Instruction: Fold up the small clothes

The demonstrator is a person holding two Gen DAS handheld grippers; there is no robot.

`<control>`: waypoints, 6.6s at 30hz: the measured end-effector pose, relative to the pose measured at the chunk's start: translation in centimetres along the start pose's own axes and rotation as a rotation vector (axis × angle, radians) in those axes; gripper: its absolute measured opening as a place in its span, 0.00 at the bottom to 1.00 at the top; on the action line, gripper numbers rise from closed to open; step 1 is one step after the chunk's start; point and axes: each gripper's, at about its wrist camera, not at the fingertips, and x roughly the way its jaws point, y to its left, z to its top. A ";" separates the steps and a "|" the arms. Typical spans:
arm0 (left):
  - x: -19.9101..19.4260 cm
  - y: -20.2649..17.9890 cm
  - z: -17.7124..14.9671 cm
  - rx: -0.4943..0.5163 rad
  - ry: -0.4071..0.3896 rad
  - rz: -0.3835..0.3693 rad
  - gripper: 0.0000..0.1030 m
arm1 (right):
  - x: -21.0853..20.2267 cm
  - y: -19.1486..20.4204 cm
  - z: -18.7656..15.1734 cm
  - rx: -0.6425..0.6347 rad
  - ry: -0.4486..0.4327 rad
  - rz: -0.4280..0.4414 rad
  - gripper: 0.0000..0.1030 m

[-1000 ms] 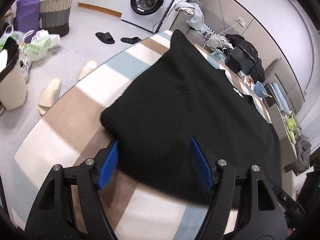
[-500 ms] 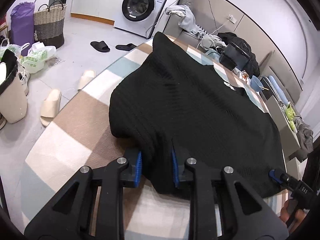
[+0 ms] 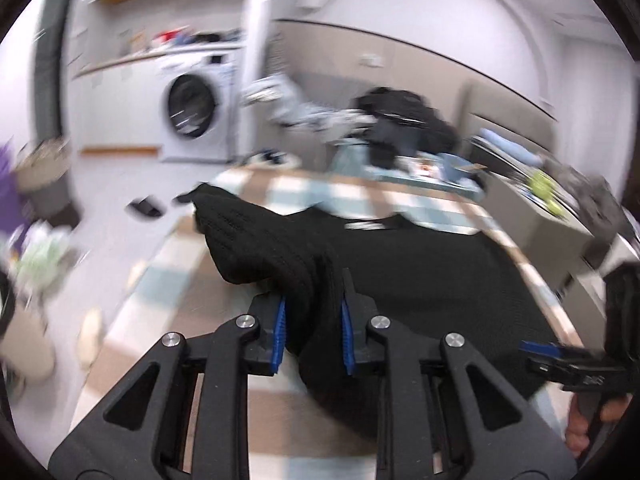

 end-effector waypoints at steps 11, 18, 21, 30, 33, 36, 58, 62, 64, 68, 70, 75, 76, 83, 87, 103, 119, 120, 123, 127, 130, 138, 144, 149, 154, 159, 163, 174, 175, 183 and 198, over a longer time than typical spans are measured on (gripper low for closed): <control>4.5 -13.6 -5.3 0.337 0.258 -0.391 0.34 | -2.4 -4.7 1.6 0.117 -0.052 -0.028 0.72; 1.5 -8.3 -4.7 0.176 0.194 -0.437 0.70 | -0.6 -4.2 2.5 0.152 -0.001 0.095 0.72; 1.8 -4.6 -3.9 0.088 0.187 -0.375 0.72 | 1.1 -3.4 2.6 0.149 0.036 0.112 0.65; 4.5 2.9 -3.5 -0.111 0.270 -0.253 0.72 | -0.1 -0.6 2.3 0.106 -0.014 0.213 0.07; 4.3 3.1 -3.5 -0.077 0.252 -0.248 0.72 | -2.6 -0.6 1.6 0.116 -0.041 0.241 0.07; 4.9 2.2 -3.8 -0.048 0.265 -0.248 0.72 | -1.3 -2.1 0.1 0.103 0.040 0.078 0.08; 7.6 2.3 -4.4 -0.037 0.340 -0.190 0.72 | 9.1 2.5 6.8 -0.050 0.166 -0.026 0.15; 7.7 2.9 -4.2 -0.073 0.348 -0.190 0.72 | 6.0 3.9 8.0 -0.083 0.014 0.036 0.09; 7.7 2.9 -4.1 -0.073 0.346 -0.196 0.72 | 3.2 4.4 8.6 -0.101 -0.083 0.068 0.09; 8.1 2.4 -4.3 -0.064 0.358 -0.197 0.72 | 3.3 3.6 8.8 -0.122 -0.078 -0.062 0.09; 8.2 1.9 -4.6 -0.052 0.373 -0.200 0.72 | 5.9 1.8 8.4 -0.070 0.023 -0.089 0.13; 7.5 0.2 -5.2 0.012 0.383 -0.227 0.72 | 6.2 -1.4 5.5 0.033 0.120 0.034 0.26; 7.4 0.0 -5.4 0.019 0.387 -0.234 0.72 | 5.5 -1.2 4.3 0.036 0.124 0.055 0.29; 7.1 -1.2 -6.7 0.051 0.421 -0.273 0.72 | 2.4 -0.5 -0.8 -0.026 0.116 0.101 0.20; 6.9 -1.2 -6.6 0.049 0.411 -0.272 0.72 | -0.9 1.6 -0.8 -0.144 -0.030 0.110 0.05; 7.5 -0.2 -6.6 0.029 0.424 -0.256 0.72 | 5.2 -6.2 4.6 0.122 0.068 -0.126 0.38; 8.1 1.3 -6.4 -0.012 0.424 -0.231 0.72 | 4.6 -5.1 6.9 0.014 0.011 -0.267 0.36; 8.2 1.4 -6.4 -0.015 0.426 -0.234 0.72 | 3.8 -5.0 6.9 0.016 -0.010 -0.239 0.37; 8.4 1.3 -6.4 -0.018 0.429 -0.230 0.72 | 3.2 -3.1 8.1 -0.008 -0.033 -0.137 0.39; 8.2 1.0 -6.3 -0.010 0.424 -0.226 0.72 | 5.5 -2.6 8.6 0.078 0.086 -0.018 0.43; 7.7 0.7 -6.0 0.008 0.409 -0.225 0.72 | 8.3 -2.3 8.3 0.088 0.154 -0.059 0.32; 7.4 1.4 -5.6 -0.005 0.395 -0.228 0.72 | 4.2 0.6 9.3 -0.071 -0.040 -0.096 0.09; 7.5 1.9 -5.8 -0.019 0.401 -0.204 0.72 | 7.6 -2.6 7.4 0.059 0.133 -0.134 0.17; 7.8 2.1 -5.8 -0.028 0.406 -0.196 0.72 | 4.1 -2.0 3.9 0.043 0.153 0.025 0.28; 8.2 1.8 -6.2 -0.027 0.419 -0.204 0.72 | 1.6 -0.9 0.1 -0.015 0.148 0.046 0.28; 7.6 1.2 -5.9 -0.011 0.401 -0.206 0.72 | -1.2 0.6 -0.9 -0.076 0.014 0.110 0.05; 7.3 0.9 -5.6 -0.001 0.392 -0.209 0.72 | 0.7 -0.6 -1.3 -0.079 0.099 -0.057 0.06; 7.9 1.6 -6.1 -0.030 0.420 -0.214 0.72 | -1.7 -6.0 0.8 0.090 0.020 -0.055 0.41; 7.9 1.7 -6.1 -0.030 0.418 -0.212 0.72 | -1.3 -6.0 0.8 0.085 0.031 -0.054 0.41; 8.3 1.6 -6.3 -0.027 0.421 -0.212 0.72 | 3.9 -5.3 3.8 -0.021 0.083 -0.050 0.40; 8.6 2.1 -6.2 -0.041 0.428 -0.207 0.72 | 5.3 -5.3 5.9 0.024 0.095 0.014 0.36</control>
